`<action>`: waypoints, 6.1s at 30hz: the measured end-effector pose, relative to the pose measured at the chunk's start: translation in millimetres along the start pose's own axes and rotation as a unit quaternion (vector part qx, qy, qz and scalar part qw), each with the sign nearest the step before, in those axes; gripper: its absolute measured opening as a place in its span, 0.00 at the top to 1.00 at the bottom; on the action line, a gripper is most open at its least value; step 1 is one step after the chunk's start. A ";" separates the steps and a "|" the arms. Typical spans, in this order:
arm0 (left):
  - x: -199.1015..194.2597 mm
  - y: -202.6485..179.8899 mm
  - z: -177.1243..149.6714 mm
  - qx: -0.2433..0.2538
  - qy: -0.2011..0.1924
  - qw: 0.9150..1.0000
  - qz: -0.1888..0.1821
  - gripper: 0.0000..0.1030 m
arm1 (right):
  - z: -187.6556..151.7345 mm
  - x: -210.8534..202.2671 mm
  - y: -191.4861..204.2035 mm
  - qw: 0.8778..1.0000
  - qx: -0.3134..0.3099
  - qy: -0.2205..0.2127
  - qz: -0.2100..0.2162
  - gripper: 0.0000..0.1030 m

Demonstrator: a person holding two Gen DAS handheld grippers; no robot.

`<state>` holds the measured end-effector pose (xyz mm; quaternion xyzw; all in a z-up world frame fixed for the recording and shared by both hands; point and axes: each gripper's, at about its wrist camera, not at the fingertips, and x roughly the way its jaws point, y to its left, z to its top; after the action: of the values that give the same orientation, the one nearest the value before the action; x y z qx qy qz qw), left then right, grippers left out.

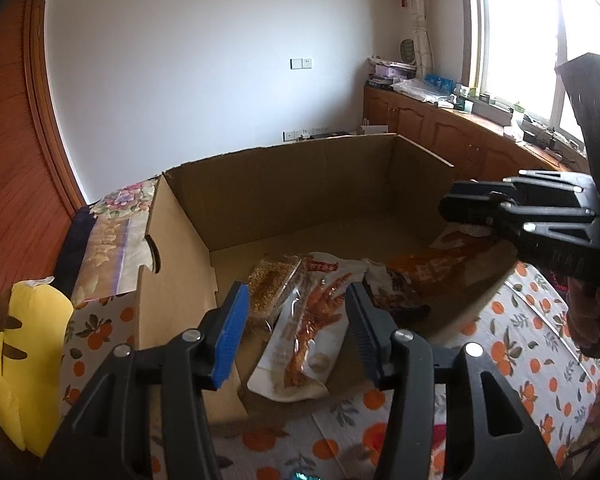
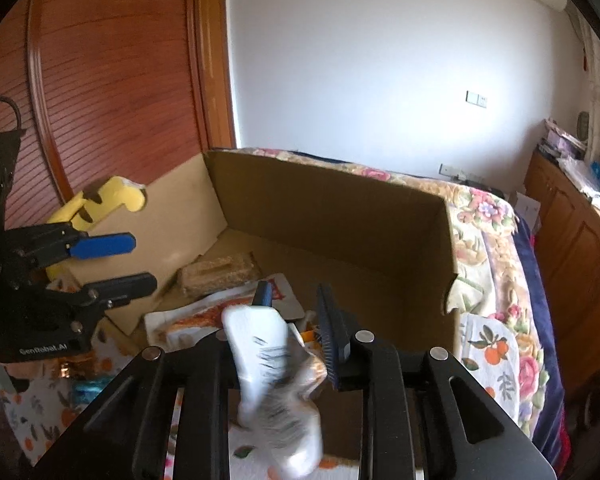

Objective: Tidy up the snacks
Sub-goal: 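Move both tools back toward the remaining wrappers on the table, then grasp the pink bread bag with the left tool while the right tool lifts the white duck pouch, then carry the pink bread bag and white duck pouch over the cardboard box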

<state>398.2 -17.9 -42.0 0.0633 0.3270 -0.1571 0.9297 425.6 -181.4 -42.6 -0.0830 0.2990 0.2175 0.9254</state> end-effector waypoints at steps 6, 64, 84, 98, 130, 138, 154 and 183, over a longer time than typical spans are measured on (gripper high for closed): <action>-27.9 -7.6 -7.4 0.002 -0.009 1.000 0.001 0.50 | -0.6 -37.6 3.7 1.000 0.004 -0.018 0.003 0.77; -56.8 -54.0 -166.0 -0.137 0.055 0.988 -0.045 0.34 | -228.6 -88.9 122.2 0.995 0.074 0.067 -0.002 0.23; -44.5 -68.7 -117.2 -0.003 0.052 0.999 -0.004 0.34 | -227.8 -90.7 91.8 0.993 0.087 0.077 0.013 0.73; -0.2 -95.7 -100.1 0.099 0.115 0.988 -0.025 0.34 | -229.8 -92.3 86.8 0.992 0.095 0.074 0.034 0.78; 11.4 -74.1 -115.4 0.065 0.170 0.978 -0.097 0.39 | -231.6 -95.9 88.3 0.993 0.086 0.072 0.038 0.77; 6.5 -60.7 -115.2 0.044 0.153 0.983 -0.086 0.60 | -229.6 -96.0 87.6 0.992 0.087 0.079 0.039 0.78; -27.8 -66.1 -107.8 0.040 0.099 0.990 -0.094 0.60 | -218.2 -108.9 80.4 0.993 0.093 0.063 0.034 0.83; -73.3 -53.8 -76.6 0.010 0.018 0.997 -0.075 0.60 | -158.2 -143.6 51.9 0.998 0.061 0.007 0.002 0.83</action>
<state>281.2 -33.4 -56.4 0.0504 0.3459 -0.2281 0.9087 215.9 -230.7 -86.9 -0.0276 0.3181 0.2002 0.9262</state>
